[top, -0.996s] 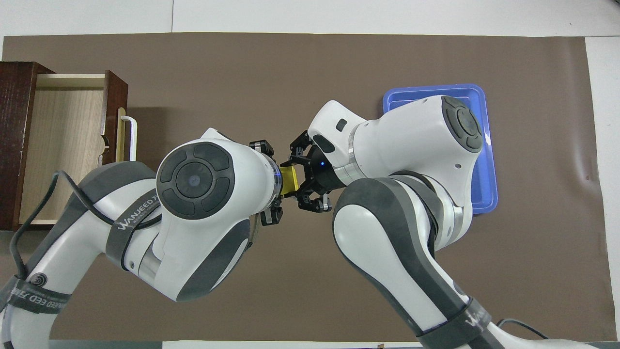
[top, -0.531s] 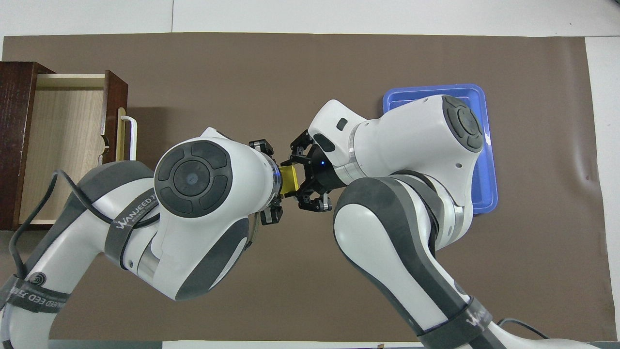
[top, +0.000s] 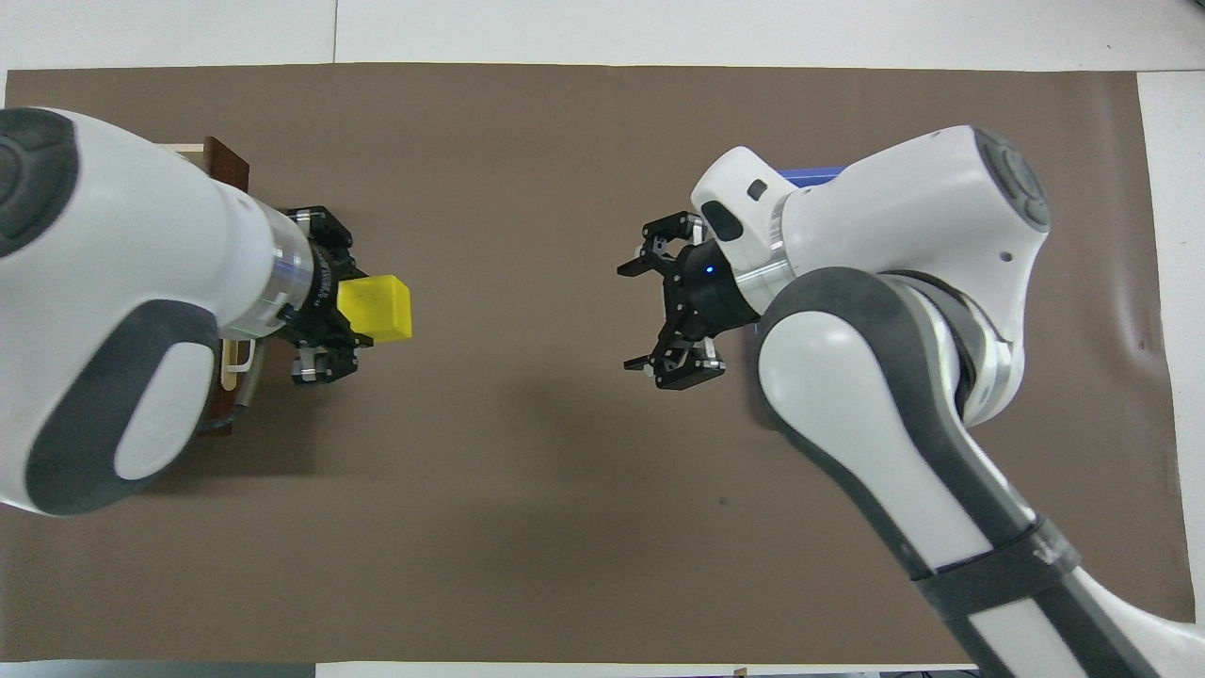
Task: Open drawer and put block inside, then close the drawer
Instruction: 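Lower the block into the drawer with the left gripper while the right gripper retracts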
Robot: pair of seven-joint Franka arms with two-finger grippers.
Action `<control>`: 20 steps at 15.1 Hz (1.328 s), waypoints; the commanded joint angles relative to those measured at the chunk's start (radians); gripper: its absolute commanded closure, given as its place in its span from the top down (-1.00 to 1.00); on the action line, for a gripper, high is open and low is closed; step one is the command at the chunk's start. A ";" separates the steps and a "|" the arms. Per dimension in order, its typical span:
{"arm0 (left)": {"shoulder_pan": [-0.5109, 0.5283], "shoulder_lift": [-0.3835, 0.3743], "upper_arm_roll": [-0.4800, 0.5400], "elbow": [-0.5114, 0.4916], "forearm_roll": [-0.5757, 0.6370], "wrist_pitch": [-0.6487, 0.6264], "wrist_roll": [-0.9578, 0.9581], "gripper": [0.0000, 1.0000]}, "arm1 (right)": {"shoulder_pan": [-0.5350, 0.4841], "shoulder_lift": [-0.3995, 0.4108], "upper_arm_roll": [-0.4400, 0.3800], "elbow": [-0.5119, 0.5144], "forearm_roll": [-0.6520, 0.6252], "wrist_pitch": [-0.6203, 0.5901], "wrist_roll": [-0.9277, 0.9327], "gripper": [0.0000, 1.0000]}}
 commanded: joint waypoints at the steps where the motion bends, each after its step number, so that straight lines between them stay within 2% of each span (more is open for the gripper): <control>1: 0.162 -0.012 -0.008 -0.007 -0.018 -0.011 0.192 -1.00 | -0.094 -0.014 0.001 0.023 -0.020 -0.091 0.043 1.00; 3: 0.282 -0.024 -0.008 -0.048 -0.016 0.033 0.315 -1.00 | -0.146 -0.036 -0.005 0.023 -0.069 -0.129 0.075 1.00; 5: 0.359 -0.036 -0.008 -0.108 -0.016 0.114 0.420 -1.00 | -0.186 -0.069 -0.005 0.023 -0.168 -0.157 0.177 1.00; 11: 0.445 -0.023 -0.004 -0.261 -0.009 0.275 0.573 -1.00 | -0.249 -0.151 -0.005 0.024 -0.348 -0.190 0.496 1.00; 14: 0.500 -0.015 -0.005 -0.342 -0.009 0.363 0.572 -1.00 | -0.308 -0.161 -0.005 0.028 -0.388 -0.197 0.546 1.00; 18: 0.493 -0.021 -0.007 -0.388 -0.009 0.365 0.577 -1.00 | -0.378 -0.163 -0.007 0.056 -0.456 -0.262 0.694 1.00; 19: 0.487 -0.024 -0.008 -0.395 -0.009 0.363 0.574 -0.95 | -0.389 -0.162 -0.005 0.073 -0.491 -0.287 0.742 1.00; 20: 0.472 -0.024 -0.008 -0.396 -0.009 0.363 0.577 -0.55 | -0.389 -0.161 -0.005 0.090 -0.535 -0.298 0.795 1.00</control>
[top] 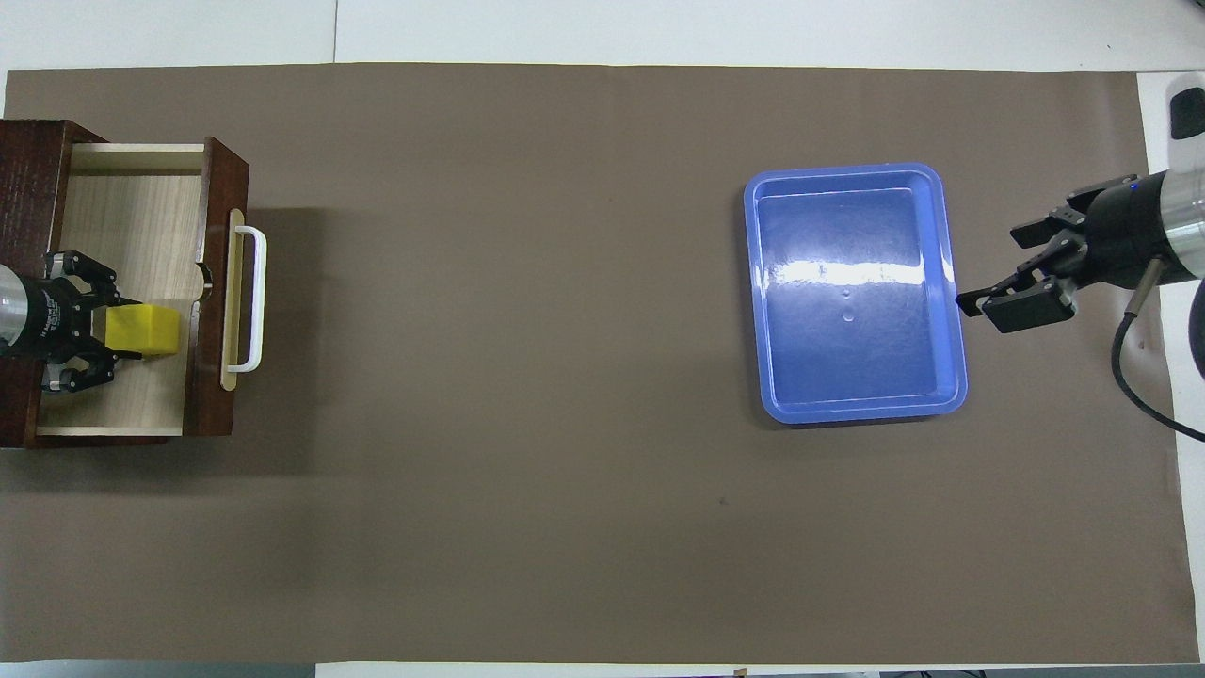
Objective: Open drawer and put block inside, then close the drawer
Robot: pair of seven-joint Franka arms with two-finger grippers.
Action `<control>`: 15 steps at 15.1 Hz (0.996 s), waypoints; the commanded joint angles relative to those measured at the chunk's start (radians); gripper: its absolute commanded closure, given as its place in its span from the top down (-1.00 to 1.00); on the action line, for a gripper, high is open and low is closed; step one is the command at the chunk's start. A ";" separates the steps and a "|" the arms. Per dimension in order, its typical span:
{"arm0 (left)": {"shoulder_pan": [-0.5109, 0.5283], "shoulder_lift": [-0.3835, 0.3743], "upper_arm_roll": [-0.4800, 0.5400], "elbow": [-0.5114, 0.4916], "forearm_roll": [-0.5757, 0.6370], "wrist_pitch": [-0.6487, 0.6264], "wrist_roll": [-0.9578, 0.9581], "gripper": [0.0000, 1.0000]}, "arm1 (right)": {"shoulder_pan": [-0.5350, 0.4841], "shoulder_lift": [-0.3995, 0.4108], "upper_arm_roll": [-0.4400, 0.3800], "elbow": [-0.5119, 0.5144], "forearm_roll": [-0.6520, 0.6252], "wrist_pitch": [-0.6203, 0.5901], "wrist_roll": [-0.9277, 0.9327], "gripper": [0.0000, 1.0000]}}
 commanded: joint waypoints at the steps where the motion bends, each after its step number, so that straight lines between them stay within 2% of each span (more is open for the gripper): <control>1: -0.021 -0.022 -0.006 -0.043 -0.008 0.018 0.018 -0.36 | -0.020 -0.005 0.017 0.049 -0.109 -0.053 0.147 1.00; 2: -0.023 -0.019 -0.006 -0.038 -0.008 0.018 0.020 0.04 | -0.020 -0.005 0.015 0.057 -0.144 -0.076 0.183 1.00; 3: -0.026 -0.017 -0.006 -0.035 -0.008 0.018 0.023 0.93 | -0.021 -0.006 0.015 0.066 -0.173 -0.098 0.229 1.00; 4: -0.026 -0.014 -0.004 -0.026 -0.008 0.018 0.017 1.00 | -0.021 -0.008 0.015 0.066 -0.195 -0.118 0.269 1.00; 6: -0.012 -0.011 -0.006 0.041 -0.010 -0.012 0.011 1.00 | -0.039 -0.011 0.014 0.071 -0.230 -0.167 0.364 1.00; 8: -0.027 -0.007 -0.007 0.121 -0.020 -0.098 -0.008 1.00 | -0.055 -0.016 0.014 0.079 -0.244 -0.224 0.465 1.00; 10: -0.120 0.009 -0.010 0.173 -0.019 -0.121 -0.159 1.00 | -0.055 -0.019 0.012 0.079 -0.273 -0.264 0.574 1.00; 12: -0.213 0.016 -0.009 0.171 -0.005 -0.115 -0.250 1.00 | -0.055 -0.031 0.012 0.065 -0.289 -0.276 0.663 1.00; 15: -0.271 0.030 -0.009 0.154 0.007 -0.104 -0.318 1.00 | -0.055 -0.039 0.017 0.045 -0.298 -0.238 0.750 1.00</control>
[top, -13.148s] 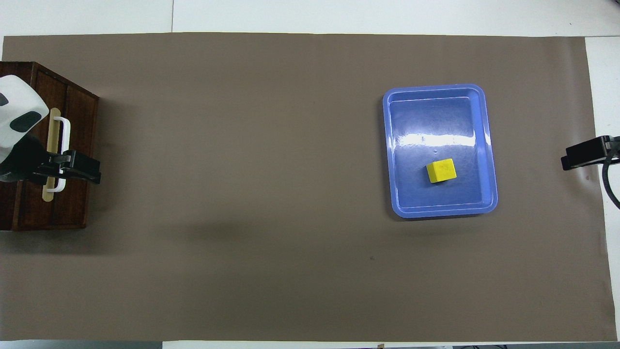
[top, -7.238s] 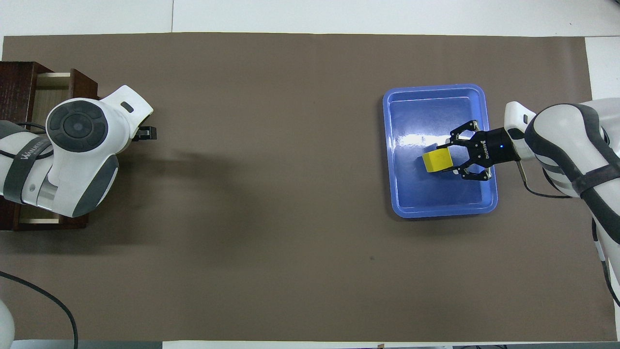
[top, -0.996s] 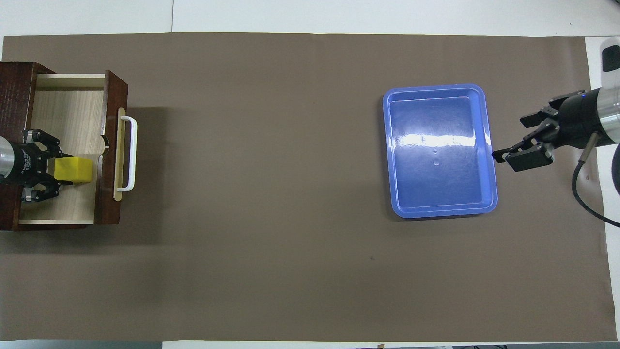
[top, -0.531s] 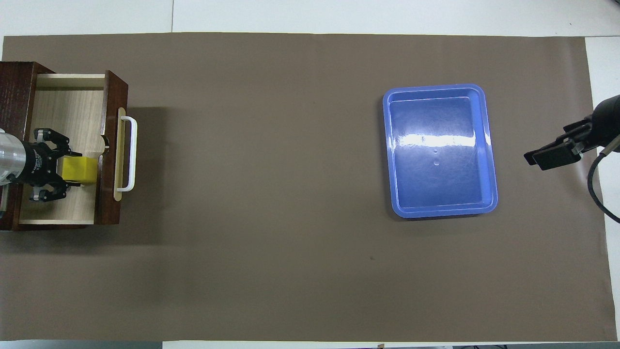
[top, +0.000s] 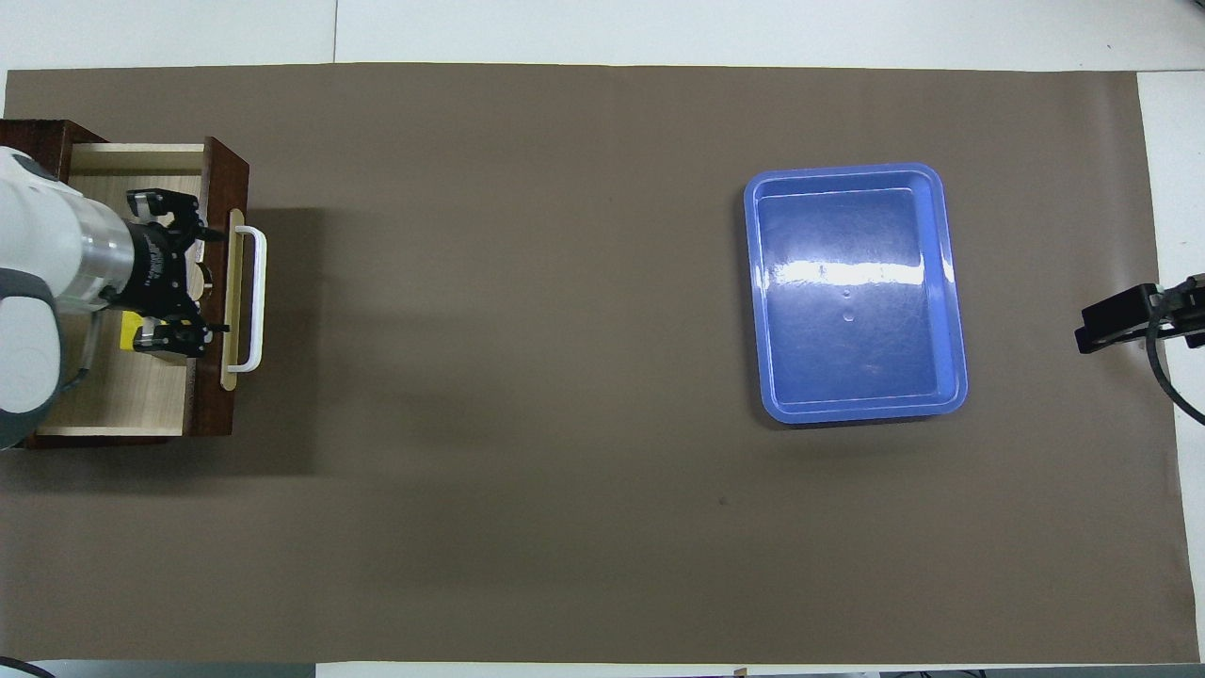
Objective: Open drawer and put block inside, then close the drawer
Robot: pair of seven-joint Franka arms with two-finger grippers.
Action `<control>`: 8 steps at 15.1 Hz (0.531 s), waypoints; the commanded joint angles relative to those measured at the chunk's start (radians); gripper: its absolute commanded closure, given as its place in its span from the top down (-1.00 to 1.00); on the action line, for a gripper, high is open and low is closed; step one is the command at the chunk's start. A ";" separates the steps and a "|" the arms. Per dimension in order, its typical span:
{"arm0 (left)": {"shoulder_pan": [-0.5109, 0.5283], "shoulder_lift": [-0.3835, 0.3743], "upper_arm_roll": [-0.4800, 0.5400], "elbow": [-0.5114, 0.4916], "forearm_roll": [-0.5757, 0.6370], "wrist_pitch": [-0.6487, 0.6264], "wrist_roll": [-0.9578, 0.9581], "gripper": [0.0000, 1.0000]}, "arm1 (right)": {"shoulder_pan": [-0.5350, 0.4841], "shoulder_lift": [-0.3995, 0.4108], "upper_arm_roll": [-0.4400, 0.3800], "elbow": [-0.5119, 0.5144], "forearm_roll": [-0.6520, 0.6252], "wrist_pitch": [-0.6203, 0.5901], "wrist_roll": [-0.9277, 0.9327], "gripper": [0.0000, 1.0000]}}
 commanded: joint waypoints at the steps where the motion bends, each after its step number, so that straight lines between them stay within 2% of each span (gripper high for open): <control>1: -0.032 0.027 0.017 -0.011 0.054 -0.004 -0.031 1.00 | -0.012 -0.023 0.017 -0.028 -0.020 0.045 0.075 1.00; 4: -0.021 0.038 0.017 -0.049 0.117 0.044 -0.031 1.00 | -0.012 -0.011 0.018 -0.019 -0.008 0.090 0.069 1.00; 8: -0.001 0.050 0.020 -0.048 0.160 0.052 -0.031 1.00 | -0.010 -0.007 0.020 -0.016 0.003 0.088 0.069 1.00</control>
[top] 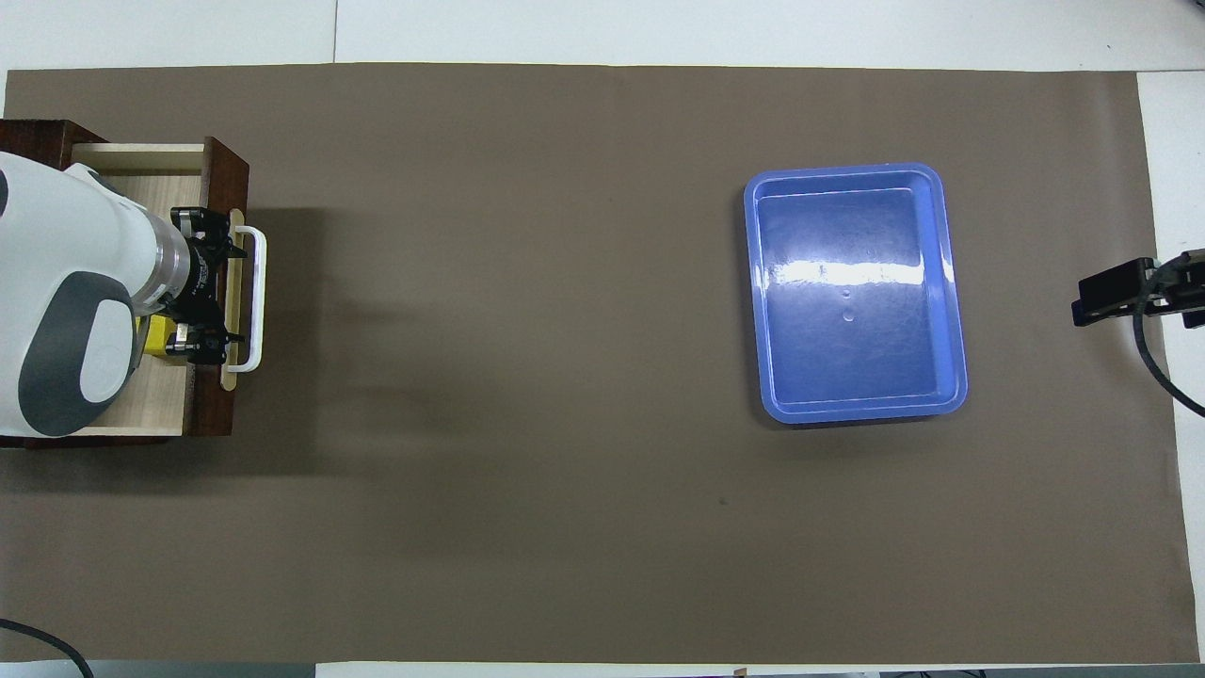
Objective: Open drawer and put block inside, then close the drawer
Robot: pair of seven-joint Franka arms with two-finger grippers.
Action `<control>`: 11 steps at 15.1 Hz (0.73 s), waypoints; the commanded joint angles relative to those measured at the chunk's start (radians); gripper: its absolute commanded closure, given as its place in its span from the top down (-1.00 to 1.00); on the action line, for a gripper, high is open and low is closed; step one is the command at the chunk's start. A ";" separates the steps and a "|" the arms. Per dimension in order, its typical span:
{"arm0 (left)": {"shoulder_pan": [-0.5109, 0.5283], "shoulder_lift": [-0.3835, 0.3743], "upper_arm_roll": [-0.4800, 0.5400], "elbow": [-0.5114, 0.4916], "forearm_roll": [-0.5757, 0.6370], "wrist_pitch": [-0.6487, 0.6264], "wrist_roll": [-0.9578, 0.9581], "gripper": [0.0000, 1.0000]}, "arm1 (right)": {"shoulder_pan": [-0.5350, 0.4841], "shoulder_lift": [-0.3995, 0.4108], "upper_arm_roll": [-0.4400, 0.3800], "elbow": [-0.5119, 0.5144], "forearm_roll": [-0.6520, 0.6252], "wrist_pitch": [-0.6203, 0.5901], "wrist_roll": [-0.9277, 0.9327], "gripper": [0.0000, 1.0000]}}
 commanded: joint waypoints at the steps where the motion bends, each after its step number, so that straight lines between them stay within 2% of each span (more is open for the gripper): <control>1: 0.028 -0.005 -0.003 -0.009 0.049 0.020 -0.003 1.00 | -0.011 -0.008 0.013 -0.015 0.002 0.012 0.017 1.00; 6: 0.126 0.014 -0.001 0.014 0.109 0.055 0.051 1.00 | -0.012 -0.011 0.010 -0.022 0.002 0.017 0.015 1.00; 11: 0.254 0.014 -0.003 0.005 0.111 0.102 0.181 1.00 | -0.011 -0.011 0.012 -0.022 -0.013 0.021 0.014 1.00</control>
